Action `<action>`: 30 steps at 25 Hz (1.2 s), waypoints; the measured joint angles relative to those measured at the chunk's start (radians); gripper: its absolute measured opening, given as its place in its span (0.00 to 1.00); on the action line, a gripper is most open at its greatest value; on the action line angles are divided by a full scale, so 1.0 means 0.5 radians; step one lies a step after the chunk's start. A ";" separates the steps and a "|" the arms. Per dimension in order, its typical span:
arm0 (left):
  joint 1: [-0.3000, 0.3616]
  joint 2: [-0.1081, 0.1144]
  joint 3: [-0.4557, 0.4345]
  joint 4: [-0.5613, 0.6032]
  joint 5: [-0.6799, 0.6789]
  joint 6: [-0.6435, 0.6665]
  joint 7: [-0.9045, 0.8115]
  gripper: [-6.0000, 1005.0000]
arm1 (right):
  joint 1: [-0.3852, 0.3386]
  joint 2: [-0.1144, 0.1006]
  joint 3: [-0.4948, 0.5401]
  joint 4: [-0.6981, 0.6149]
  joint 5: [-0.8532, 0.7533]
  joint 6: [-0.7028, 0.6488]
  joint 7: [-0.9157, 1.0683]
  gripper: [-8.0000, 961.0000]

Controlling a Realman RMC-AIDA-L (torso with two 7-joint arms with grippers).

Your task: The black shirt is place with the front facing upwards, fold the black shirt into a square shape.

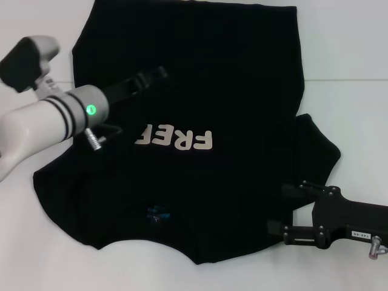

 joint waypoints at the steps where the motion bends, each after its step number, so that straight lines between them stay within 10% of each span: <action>1: -0.012 -0.006 0.000 0.000 0.000 0.014 0.026 0.95 | 0.000 0.001 0.000 0.000 0.000 0.000 0.000 0.96; 7: 0.037 0.000 0.000 0.018 -0.001 0.256 0.085 0.95 | -0.002 0.001 0.003 0.000 0.003 -0.002 0.001 0.96; 14: 0.372 0.128 -0.023 0.225 -0.002 1.218 0.411 0.95 | 0.004 -0.020 0.122 -0.020 0.009 0.037 0.242 0.96; 20: 0.620 0.233 -0.046 0.269 0.000 1.752 0.794 0.95 | 0.031 -0.111 0.151 -0.107 0.004 0.044 0.792 0.96; 30: 0.783 0.236 -0.027 0.342 0.240 2.156 1.369 0.95 | 0.097 -0.341 0.147 -0.536 -0.269 -0.078 2.367 0.96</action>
